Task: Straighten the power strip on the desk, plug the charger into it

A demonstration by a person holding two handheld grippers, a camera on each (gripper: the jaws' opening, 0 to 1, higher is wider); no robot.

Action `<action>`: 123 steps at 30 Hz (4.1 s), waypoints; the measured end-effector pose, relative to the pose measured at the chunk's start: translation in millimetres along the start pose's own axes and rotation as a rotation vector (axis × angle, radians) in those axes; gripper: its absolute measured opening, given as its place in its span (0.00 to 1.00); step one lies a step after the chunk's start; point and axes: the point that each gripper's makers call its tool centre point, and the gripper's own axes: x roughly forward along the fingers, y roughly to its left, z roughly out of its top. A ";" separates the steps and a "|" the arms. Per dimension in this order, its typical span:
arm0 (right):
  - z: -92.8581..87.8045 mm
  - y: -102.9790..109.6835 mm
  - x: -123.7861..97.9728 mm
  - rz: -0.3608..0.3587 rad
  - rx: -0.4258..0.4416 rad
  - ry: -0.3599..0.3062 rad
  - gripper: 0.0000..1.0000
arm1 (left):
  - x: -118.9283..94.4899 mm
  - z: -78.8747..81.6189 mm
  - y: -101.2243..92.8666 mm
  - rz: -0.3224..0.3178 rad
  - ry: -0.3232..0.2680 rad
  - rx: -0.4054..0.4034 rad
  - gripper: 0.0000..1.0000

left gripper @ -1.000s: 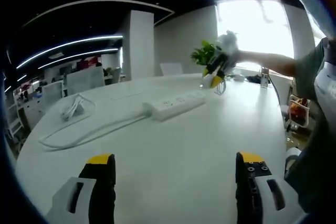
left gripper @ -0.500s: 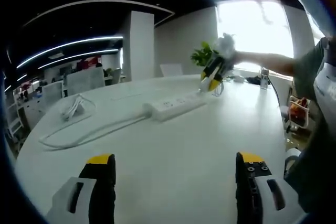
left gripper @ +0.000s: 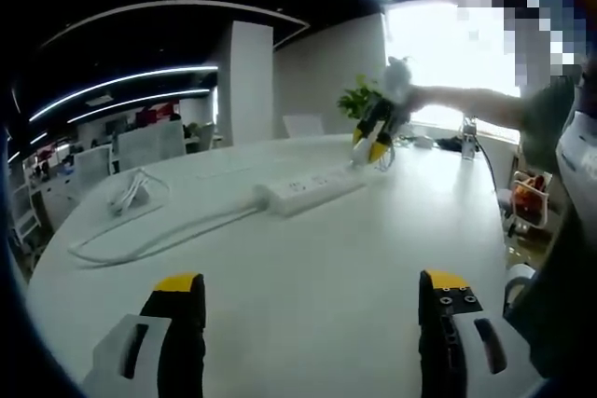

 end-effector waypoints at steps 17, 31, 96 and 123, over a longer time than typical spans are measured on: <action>3.5 -2.1 -0.7 0.031 -0.023 0.159 0.24 | -0.1 0.6 -0.1 0.002 -0.001 0.006 0.98; 7.3 -1.3 -1.2 0.036 -0.034 0.273 0.24 | -0.8 0.8 -1.9 -0.005 -0.005 0.007 0.98; 24.0 5.9 8.3 0.063 -0.022 0.468 0.24 | -2.2 -3.1 -2.4 -0.011 -0.001 0.009 0.97; 32.7 10.8 12.9 0.038 -0.013 0.458 0.24 | -2.2 -3.9 -2.3 -0.010 0.005 0.010 0.97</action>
